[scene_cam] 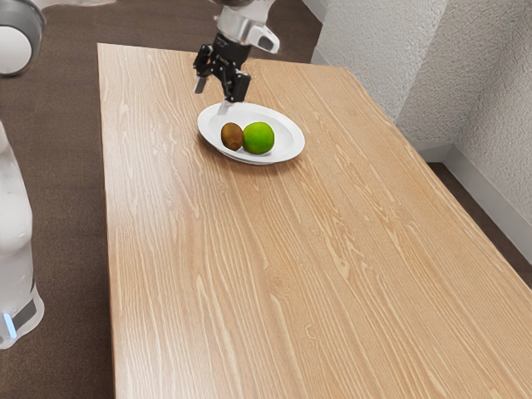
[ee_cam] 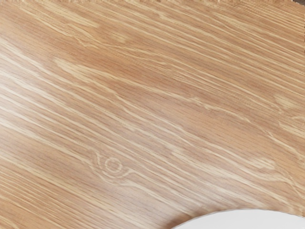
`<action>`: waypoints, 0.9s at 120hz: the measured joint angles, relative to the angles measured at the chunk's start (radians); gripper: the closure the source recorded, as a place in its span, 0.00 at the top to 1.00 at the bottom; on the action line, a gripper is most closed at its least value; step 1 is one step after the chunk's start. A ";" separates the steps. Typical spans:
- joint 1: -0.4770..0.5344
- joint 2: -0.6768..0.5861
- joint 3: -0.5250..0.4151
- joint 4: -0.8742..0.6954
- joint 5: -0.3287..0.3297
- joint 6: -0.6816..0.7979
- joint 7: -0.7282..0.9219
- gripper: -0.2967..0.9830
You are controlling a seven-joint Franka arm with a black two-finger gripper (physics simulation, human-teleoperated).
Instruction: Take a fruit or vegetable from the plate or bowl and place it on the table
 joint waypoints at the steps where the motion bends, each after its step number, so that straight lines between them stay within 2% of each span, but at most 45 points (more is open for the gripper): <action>1: 0.001 -0.005 0.005 -0.006 0.000 0.002 0.000 0.77; 20: 0.003 -0.035 0.135 -0.041 -0.003 0.031 0.007 0.77; 30: 0.003 -0.023 0.161 -0.041 -0.004 0.047 0.014 0.77; 67: -0.007 0.049 0.165 -0.041 -0.006 0.136 0.058 0.77; 91: -0.010 0.093 0.160 -0.037 0.003 0.238 0.175 0.77; 108: -0.010 0.108 0.130 -0.036 0.036 0.288 0.272 0.77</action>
